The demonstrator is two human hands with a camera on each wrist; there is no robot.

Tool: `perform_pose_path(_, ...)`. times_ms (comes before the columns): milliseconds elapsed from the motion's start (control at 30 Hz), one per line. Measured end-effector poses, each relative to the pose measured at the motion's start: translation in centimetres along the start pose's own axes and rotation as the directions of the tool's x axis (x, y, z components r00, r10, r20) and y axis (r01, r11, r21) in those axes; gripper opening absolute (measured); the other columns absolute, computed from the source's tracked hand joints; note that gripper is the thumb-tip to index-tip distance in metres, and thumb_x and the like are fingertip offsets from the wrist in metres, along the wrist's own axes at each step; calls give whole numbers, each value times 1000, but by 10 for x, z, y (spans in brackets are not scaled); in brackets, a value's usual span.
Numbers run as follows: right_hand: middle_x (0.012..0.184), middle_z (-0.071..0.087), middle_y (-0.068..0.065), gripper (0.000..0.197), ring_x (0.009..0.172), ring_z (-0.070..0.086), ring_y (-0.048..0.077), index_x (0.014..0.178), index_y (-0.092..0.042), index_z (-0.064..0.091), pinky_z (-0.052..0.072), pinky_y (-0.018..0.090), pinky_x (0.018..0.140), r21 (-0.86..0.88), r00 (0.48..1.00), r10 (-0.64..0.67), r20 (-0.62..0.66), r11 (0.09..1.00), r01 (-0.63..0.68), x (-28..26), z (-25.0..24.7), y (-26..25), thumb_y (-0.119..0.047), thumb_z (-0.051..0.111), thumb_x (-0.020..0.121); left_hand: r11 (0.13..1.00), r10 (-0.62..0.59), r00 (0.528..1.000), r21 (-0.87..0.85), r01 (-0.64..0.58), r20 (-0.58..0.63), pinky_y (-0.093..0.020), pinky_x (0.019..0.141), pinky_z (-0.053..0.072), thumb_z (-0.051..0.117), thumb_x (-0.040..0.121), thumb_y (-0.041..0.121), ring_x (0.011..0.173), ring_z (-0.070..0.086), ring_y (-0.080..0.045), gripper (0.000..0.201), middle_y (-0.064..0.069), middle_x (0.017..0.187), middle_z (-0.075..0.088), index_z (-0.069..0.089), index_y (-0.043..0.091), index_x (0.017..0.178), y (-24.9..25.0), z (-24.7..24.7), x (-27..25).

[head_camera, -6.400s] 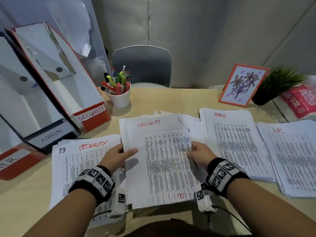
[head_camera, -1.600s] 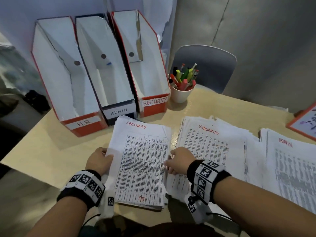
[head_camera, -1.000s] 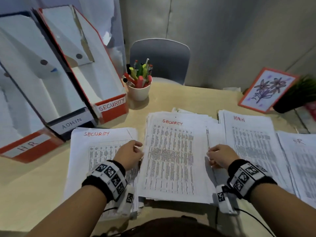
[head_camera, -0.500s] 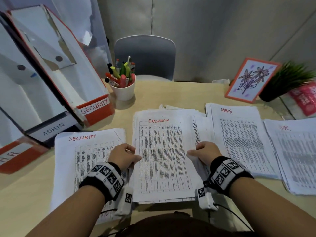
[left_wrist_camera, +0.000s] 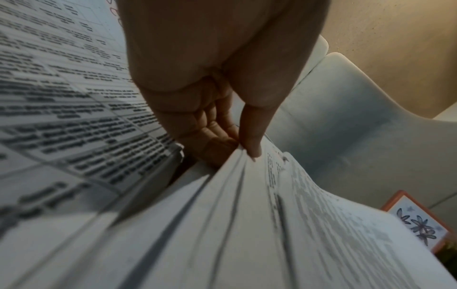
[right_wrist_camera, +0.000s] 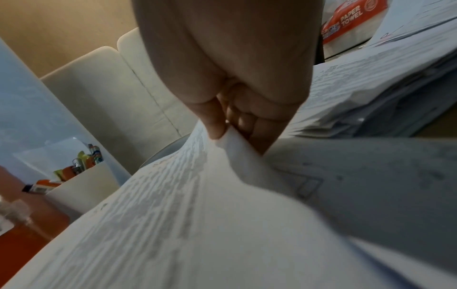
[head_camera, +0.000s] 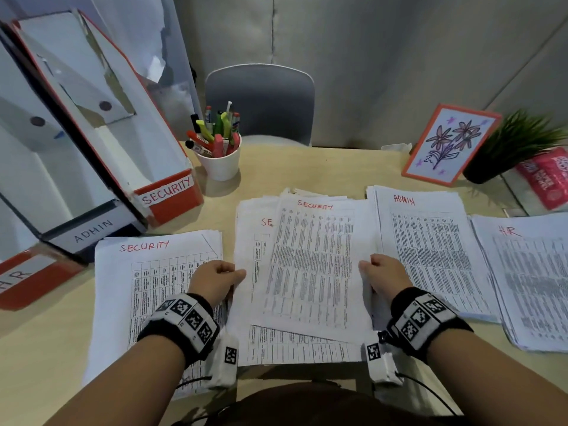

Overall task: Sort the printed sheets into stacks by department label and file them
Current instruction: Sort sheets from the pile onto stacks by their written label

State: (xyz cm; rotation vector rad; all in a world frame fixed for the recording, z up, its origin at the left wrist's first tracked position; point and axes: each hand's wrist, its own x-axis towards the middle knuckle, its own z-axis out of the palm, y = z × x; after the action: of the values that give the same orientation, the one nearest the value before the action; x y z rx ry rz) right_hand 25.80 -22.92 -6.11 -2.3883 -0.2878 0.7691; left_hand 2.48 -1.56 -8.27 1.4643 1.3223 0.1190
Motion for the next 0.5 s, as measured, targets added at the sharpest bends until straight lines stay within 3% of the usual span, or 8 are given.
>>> perform_pose_path(67, 68, 47, 13, 21, 71, 47, 24, 70, -5, 50, 34, 30, 64, 28, 995, 33, -93, 999, -31, 5, -7, 7, -13, 52, 89, 1000, 3, 1000, 2, -3, -9, -40, 77, 55, 76, 78, 20, 67, 61, -23, 16, -6, 74, 66, 66, 10, 86, -2, 0, 1)
perform_pose_path(233, 81, 57, 13, 17, 81, 55, 27, 78, -6, 56, 38, 26, 75, 185, 953, 188, -236, 972, -146, 19, -30, 26, -10, 48, 93, 999, 23, 1000, -23, -23, -17, -36, 72, 57, 69, 84, 12, 67, 65, -25, 11, -6, 80, 69, 65, 10, 94, -3, -3, 1)
perform_pose_path(333, 89, 62, 25, 18, 79, 56, 26, 87, 3, 60, 41, 28, 75, 191, 951, 208, -231, 968, -165, 26, -33, 36, -10, 48, 93, 998, 26, 1000, -50, -27, -17, -40, 75, 58, 66, 84, 8, 71, 67, -27, 13, -6, 83, 70, 64, 11, 96, -2, -5, 1)
perform_pose_path(400, 93, 62, 35, 20, 70, 55, 24, 88, 8, 58, 48, 37, 72, 254, 958, 207, -198, 955, -154, 27, -27, 38, -11, 51, 90, 998, 27, 1000, -56, -27, 1, -44, 79, 58, 64, 83, 5, 76, 68, -29, 16, -7, 85, 71, 63, 16, 95, -3, -6, 2)
perform_pose_path(500, 74, 61, 27, 19, 69, 56, 25, 83, 7, 56, 51, 41, 73, 259, 976, 188, -113, 953, -154, 27, -15, 40, -10, 51, 90, 998, 33, 999, -49, -32, 20, -45, 80, 57, 59, 82, 3, 84, 69, -31, 24, -8, 89, 72, 61, 24, 95, -2, -7, 1)
